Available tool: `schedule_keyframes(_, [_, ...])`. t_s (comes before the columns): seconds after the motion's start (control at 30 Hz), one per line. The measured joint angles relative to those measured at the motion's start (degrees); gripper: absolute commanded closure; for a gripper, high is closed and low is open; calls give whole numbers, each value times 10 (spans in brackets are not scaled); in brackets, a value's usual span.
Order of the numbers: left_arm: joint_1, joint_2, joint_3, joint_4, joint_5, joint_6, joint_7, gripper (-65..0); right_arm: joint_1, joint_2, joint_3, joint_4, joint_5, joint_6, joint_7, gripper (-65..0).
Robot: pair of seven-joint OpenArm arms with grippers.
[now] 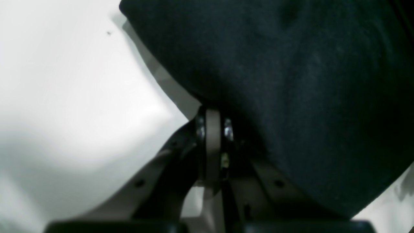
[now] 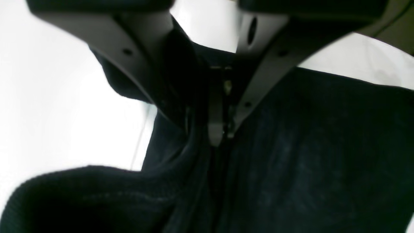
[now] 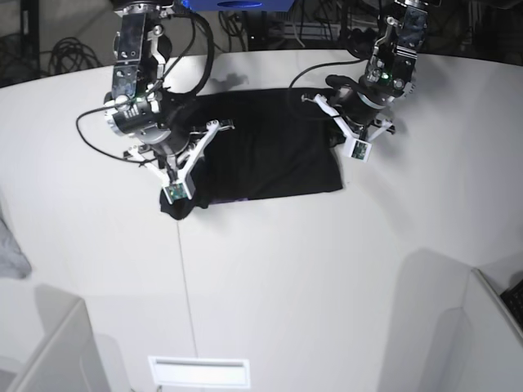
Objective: Fold the T-shirt properly
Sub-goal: 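Fold the strip end with the right gripper over toward the left gripper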
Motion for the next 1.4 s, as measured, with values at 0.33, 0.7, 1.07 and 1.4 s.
schedule_keyframes(0.33, [-3, 0, 5, -2, 0, 0, -1, 0, -63, 3, 2, 0, 125, -2, 115, 0])
schedule_keyframes(0.7, [1, 0, 6, -2, 0, 0, -7, 0, -72, 24, -70, 0, 190, -3, 136, 0])
schedule_keyframes(1.07, [4, 0, 6, -2, 0, 0, -9, 0, -36, 19, -143, -77, 124, -73, 139, 0])
schedule_keyframes(1.4, [10, 0, 1, 0, 0, 0, -12, 0, 10, 9, -180, -154, 126, -141, 136, 0])
